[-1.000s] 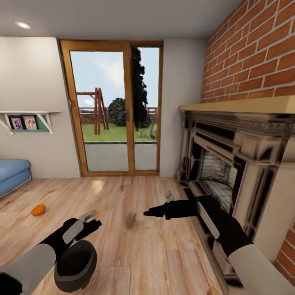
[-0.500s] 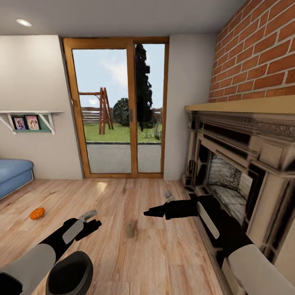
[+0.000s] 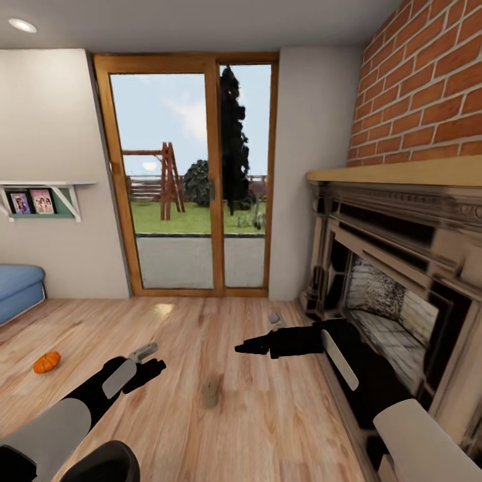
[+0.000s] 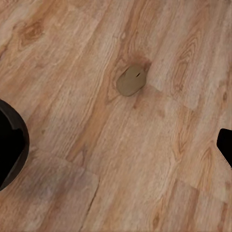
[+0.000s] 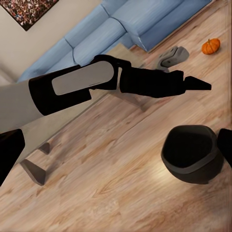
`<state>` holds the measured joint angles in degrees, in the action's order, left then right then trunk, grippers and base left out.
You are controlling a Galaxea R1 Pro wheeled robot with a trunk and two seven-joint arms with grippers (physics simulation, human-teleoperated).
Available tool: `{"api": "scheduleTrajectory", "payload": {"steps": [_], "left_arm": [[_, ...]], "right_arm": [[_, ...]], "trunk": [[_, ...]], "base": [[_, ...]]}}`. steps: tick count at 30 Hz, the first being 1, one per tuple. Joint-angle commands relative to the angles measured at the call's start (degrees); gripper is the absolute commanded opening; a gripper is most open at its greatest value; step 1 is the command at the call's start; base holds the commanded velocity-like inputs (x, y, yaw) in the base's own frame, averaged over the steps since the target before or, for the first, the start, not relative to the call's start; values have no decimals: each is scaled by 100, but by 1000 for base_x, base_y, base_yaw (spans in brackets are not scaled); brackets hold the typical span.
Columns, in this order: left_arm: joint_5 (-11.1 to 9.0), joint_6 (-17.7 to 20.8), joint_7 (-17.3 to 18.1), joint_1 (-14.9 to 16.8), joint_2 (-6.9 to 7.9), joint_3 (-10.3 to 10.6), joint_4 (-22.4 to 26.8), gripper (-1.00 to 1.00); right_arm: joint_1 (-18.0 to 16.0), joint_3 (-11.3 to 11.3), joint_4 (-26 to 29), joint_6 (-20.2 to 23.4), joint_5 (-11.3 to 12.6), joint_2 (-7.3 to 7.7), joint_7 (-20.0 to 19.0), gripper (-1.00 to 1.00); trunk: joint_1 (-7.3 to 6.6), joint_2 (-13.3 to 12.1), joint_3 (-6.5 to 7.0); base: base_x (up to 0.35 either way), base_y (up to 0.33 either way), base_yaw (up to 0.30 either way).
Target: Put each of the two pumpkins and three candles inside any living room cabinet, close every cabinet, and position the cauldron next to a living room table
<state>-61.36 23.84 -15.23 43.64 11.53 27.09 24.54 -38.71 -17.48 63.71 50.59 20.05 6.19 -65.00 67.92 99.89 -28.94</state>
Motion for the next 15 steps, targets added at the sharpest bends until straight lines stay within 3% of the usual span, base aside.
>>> {"api": "scheduleTrajectory", "payload": {"steps": [1, 15], "left_arm": [[-60, 7, -50, 4, 7, 42, 15, 100], [-60, 7, -50, 4, 7, 42, 15, 100]], "right_arm": [[-5, -10, 1, 30, 26, 5, 4, 100], [-5, -10, -1, 30, 26, 5, 6, 100]], "trunk": [[3, 3, -7], [3, 3, -7]], "base": [[336, 0, 0], [336, 0, 0]]}}
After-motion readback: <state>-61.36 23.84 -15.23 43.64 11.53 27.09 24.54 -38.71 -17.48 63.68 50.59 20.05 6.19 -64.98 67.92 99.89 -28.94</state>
